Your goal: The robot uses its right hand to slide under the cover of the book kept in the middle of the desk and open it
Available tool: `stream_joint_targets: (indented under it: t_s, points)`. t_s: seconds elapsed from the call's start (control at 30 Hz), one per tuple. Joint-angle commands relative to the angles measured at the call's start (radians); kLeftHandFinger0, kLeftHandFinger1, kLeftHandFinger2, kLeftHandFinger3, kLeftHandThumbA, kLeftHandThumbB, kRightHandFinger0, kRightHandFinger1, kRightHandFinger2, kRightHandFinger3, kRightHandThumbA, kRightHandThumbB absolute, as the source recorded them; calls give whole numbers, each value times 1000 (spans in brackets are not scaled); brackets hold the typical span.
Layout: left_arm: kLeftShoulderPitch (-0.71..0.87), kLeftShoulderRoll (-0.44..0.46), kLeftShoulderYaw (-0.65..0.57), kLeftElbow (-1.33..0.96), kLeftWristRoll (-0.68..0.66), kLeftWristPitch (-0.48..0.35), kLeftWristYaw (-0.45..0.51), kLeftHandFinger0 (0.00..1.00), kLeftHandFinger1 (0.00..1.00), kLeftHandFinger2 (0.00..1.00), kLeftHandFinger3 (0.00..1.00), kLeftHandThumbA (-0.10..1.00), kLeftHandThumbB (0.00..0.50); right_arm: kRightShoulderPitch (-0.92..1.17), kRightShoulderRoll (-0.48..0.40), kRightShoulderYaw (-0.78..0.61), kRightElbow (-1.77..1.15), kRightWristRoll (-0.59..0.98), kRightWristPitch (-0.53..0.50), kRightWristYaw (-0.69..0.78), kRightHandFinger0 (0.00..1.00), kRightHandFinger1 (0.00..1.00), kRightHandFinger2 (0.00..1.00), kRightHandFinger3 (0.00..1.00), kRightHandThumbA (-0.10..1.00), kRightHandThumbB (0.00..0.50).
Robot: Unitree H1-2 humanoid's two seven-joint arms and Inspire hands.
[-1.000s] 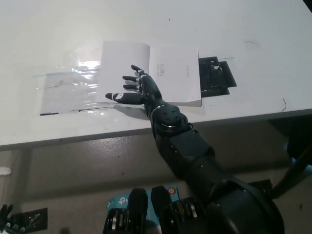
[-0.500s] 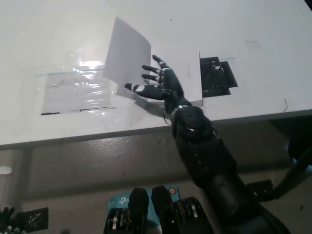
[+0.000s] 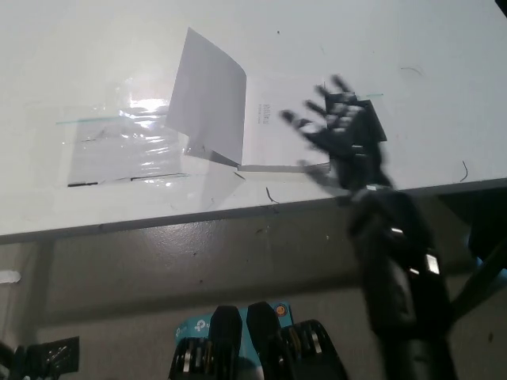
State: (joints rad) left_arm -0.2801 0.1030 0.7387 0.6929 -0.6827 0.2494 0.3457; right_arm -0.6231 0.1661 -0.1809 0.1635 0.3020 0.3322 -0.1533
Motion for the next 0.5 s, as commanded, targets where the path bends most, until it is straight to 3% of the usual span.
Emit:
stream_joint_targets:
  t_s: [0.0, 0.03, 0.07, 0.17, 0.23, 0.27, 0.3, 0.4, 0.47]
  points:
    - [9, 15, 17, -13, -10, -52, -19, 834, 783, 865, 930, 896, 3, 39, -39, -144, -242, 228, 116, 11, 681, 843, 903, 1000, 1000, 287]
    - [11, 12, 19, -13, -14, -52, -20, 841, 800, 877, 935, 899, 0, 49, -43, -160, -254, 239, 122, 12, 684, 851, 908, 1000, 1000, 279]
    - [22, 7, 16, -35, -17, -46, -29, 859, 832, 923, 973, 942, 0, 89, -63, -194, -271, 270, 107, 27, 750, 894, 943, 1000, 1000, 293]
    - [27, 2, 28, -33, -27, -51, -23, 844, 814, 901, 962, 931, 0, 127, -66, -262, -313, 297, 119, -13, 699, 856, 891, 1000, 1000, 389]
    - [30, -1, 31, -37, -26, -53, -18, 839, 811, 884, 947, 935, 0, 139, -64, -283, -328, 301, 127, -29, 695, 856, 898, 1000, 1000, 392]
    - [32, -4, 39, -45, -35, -50, -15, 831, 820, 888, 946, 926, 0, 161, -71, -310, -328, 307, 107, -32, 776, 907, 971, 1000, 1000, 314]
    - [32, -5, 40, -46, -36, -49, -15, 830, 821, 887, 946, 923, 0, 163, -70, -315, -329, 308, 108, -33, 787, 914, 982, 1000, 1000, 312]
    - [28, -5, 47, -45, -48, -47, -29, 888, 895, 968, 1000, 951, 0, 192, -90, -381, -280, 336, 52, -25, 983, 1000, 1000, 1000, 1000, 249]
    - [21, -3, 51, -36, -47, -57, -25, 873, 888, 956, 1000, 951, 0, 190, -91, -402, -259, 350, 37, -23, 1000, 1000, 1000, 1000, 1000, 244]
